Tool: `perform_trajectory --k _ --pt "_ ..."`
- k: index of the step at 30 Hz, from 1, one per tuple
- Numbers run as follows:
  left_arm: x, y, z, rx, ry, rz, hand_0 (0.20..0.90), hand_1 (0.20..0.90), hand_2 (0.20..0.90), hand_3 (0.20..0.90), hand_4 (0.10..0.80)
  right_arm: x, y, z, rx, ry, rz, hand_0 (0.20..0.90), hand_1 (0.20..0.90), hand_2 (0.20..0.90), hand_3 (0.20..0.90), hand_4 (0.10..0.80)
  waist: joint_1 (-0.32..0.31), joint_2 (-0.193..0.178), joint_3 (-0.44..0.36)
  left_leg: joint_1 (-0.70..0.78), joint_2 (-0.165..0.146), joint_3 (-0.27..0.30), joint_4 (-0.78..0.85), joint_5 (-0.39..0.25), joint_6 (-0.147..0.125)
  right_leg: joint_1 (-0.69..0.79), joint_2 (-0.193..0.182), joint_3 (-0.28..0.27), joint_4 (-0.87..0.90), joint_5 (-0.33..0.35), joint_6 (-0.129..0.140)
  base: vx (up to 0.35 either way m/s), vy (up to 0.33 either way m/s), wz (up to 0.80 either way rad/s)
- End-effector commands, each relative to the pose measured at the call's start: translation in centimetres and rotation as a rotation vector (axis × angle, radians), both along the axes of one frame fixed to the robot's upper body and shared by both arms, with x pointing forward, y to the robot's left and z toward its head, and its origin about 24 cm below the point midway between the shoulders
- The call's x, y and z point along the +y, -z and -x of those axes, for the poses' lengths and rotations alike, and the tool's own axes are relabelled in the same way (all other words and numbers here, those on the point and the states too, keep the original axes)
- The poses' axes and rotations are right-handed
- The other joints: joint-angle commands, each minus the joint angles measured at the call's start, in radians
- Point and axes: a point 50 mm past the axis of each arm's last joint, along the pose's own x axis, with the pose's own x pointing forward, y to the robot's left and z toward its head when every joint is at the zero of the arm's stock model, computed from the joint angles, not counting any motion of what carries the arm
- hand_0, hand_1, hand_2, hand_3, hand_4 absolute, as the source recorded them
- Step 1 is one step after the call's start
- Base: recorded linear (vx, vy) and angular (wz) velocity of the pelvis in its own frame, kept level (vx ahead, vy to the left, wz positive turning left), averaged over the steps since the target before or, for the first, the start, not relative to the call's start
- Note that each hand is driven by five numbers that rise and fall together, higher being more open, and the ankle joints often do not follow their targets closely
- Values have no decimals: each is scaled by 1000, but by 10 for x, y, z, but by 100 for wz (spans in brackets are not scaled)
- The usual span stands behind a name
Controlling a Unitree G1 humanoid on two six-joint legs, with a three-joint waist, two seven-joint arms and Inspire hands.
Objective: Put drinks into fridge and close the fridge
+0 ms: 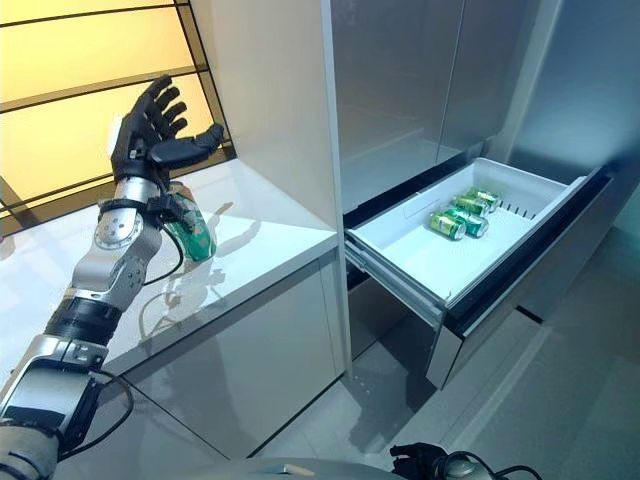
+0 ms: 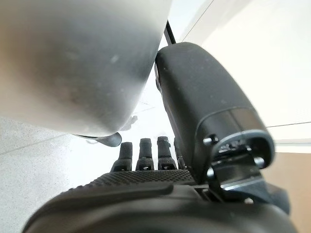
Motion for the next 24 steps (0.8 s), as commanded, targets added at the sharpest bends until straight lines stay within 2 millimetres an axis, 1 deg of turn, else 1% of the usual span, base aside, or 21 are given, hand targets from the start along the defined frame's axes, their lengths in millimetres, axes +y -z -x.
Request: perform_trajectory --k 1,9,13,18,24 --pt "21 -82 11 -374 -76 -55 900 900 900 900 800 8 5 14 73 -77 -16 900 900 900 900 800 7 -27 -1 17 -61 3 7 -102 52 2 -25 1 51 -44 37 0 0 0" --pt "31 -70 18 -354 -121 -93 900 900 900 900 800 3 4 16 77 -86 -11 900 900 900 900 800 14 -28 7 22 -59 -1 7 -103 51 8 -26 -5 56 -49 37 3 2 1" --pt "35 -66 20 -359 -144 -74 900 900 900 900 800 3 4 16 79 -87 -14 900 900 900 900 800 16 -30 6 21 -59 -4 7 -103 49 10 -26 -8 54 -50 36 10 12 5" --pt "39 -61 23 -358 -173 -58 900 900 900 900 800 2 4 16 80 -87 -11 900 900 900 900 800 18 -31 8 20 -57 -4 7 -101 46 11 -26 -10 53 -51 36 0 2 1" --pt "39 -51 21 -313 -166 -64 900 900 900 900 800 0 3 15 82 -88 -9 900 900 900 900 800 19 -31 10 22 -56 -3 7 -100 44 14 -26 -13 53 -53 35 0 0 0"
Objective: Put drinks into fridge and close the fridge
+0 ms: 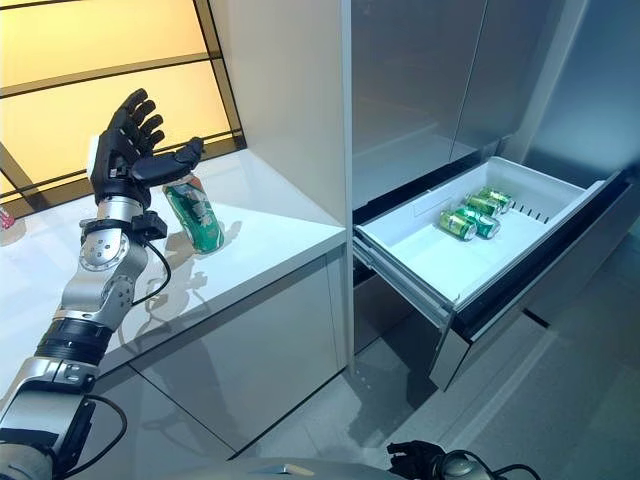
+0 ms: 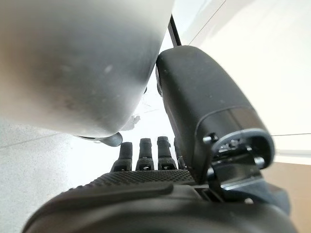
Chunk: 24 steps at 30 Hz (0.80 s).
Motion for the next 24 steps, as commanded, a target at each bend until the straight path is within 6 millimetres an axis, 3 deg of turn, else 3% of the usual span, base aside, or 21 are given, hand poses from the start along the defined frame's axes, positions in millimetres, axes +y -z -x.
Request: perform_trajectory --k 1,24 --pt "20 -57 6 -256 -73 -58 900 900 900 900 800 -3 4 17 87 -65 4 900 900 900 900 800 -4 -17 -17 21 -57 20 7 -103 46 5 -26 7 54 -51 37 0 0 0" --pt "36 -22 1 -101 -139 -78 900 900 900 900 800 -8 3 18 91 -63 13 900 900 900 900 800 -13 -15 -11 27 -57 27 7 -101 43 11 -26 15 50 -48 43 0 0 0"
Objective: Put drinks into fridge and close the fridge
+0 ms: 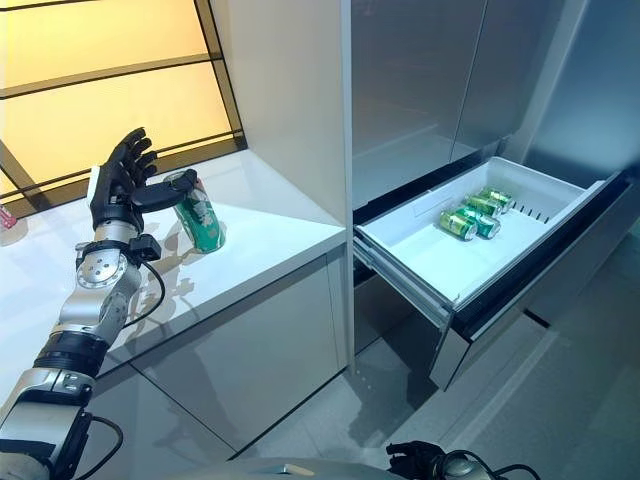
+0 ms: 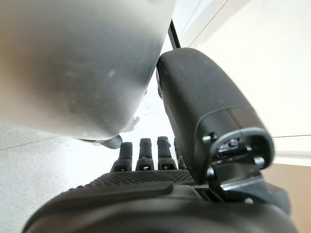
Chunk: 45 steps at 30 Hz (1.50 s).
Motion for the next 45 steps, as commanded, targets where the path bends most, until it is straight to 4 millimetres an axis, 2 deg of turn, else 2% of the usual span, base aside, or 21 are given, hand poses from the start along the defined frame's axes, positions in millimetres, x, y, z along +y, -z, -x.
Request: perform_trajectory --k 1,14,34,40,45 --pt "14 -61 -5 -254 -46 -51 900 900 900 900 800 -8 2 17 87 -76 22 900 900 900 900 800 -12 -17 -12 26 -57 30 7 -104 43 8 -26 17 51 -48 43 0 0 0" --pt "12 -68 -9 -288 -4 -16 900 900 900 900 800 -8 3 17 88 -74 22 900 900 900 900 800 -26 -14 -8 28 -59 41 7 -107 47 1 -28 31 57 -47 47 0 0 0" --pt "24 -77 -17 -271 -50 -34 900 900 900 900 800 -12 2 19 98 -77 31 900 900 900 900 800 -50 -8 -14 27 -62 61 7 -109 50 -14 -31 57 64 -41 54 10 4 -3" --pt "31 -81 -17 -307 -76 10 900 900 900 900 800 -12 3 20 97 -85 32 900 900 900 900 800 -58 -6 -13 27 -65 64 8 -110 54 -23 -32 67 74 -42 56 14 5 -2" --pt "29 -82 -17 -316 -72 11 900 900 900 900 800 -12 2 20 98 -87 33 900 900 900 900 800 -58 -7 -9 30 -66 65 11 -114 58 -24 -34 70 80 -45 56 17 7 -4"
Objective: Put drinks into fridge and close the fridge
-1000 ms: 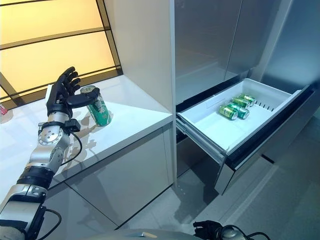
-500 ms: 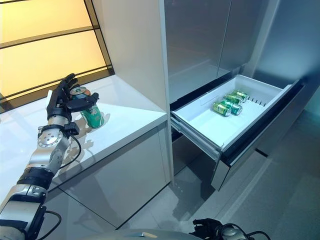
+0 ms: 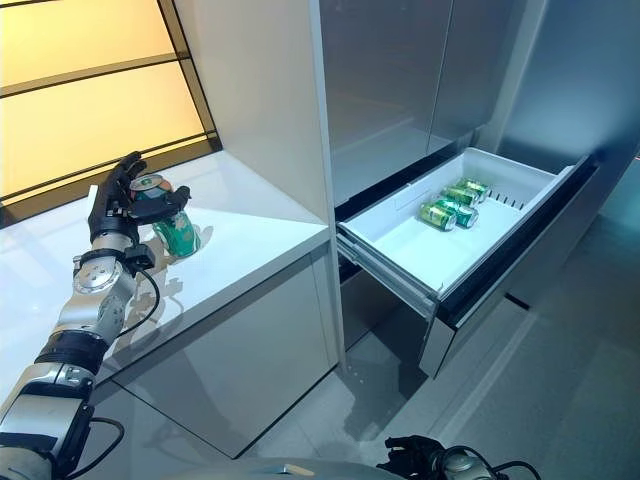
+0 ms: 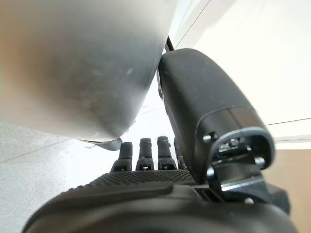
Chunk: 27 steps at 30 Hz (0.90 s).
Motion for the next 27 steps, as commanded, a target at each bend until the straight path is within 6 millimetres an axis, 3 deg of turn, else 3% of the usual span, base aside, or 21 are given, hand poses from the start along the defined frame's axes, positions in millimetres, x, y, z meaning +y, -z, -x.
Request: perform_trajectory --k 1,4,5,7,8,27 --pt "10 -101 -16 -385 -29 -54 900 900 900 900 800 -12 4 25 116 -98 45 900 900 900 900 800 -11 -8 -23 25 -67 22 11 -112 56 -12 -35 30 76 -45 55 0 0 0" --pt "8 -102 -17 -398 -15 -47 716 716 716 686 586 -12 4 24 113 -98 45 900 900 900 900 800 -10 -8 -23 25 -68 21 11 -113 57 -14 -36 31 78 -46 55 0 0 0" --pt "7 -102 -17 -400 -13 -45 524 524 524 461 361 -11 4 24 113 -98 45 900 900 900 900 800 -10 -8 -23 24 -68 21 11 -113 58 -14 -36 31 78 -46 55 0 0 0" --pt "5 -102 -17 -412 -1 -37 326 326 326 230 130 -11 4 24 113 -99 45 900 900 900 900 800 -10 -8 -23 24 -68 22 12 -114 58 -16 -36 33 81 -47 56 0 0 0" --pt "5 -102 -17 -415 0 -35 300 300 300 200 100 -11 4 24 113 -99 46 900 900 900 900 800 -10 -8 -23 24 -68 22 12 -114 58 -16 -36 32 81 -47 56 0 0 0" --pt "0 -99 -17 -416 48 -48 300 300 300 200 100 -12 4 25 101 -91 46 900 900 900 900 800 -10 -6 -23 24 -71 15 14 -117 62 -21 -38 39 88 -48 57 0 0 0"
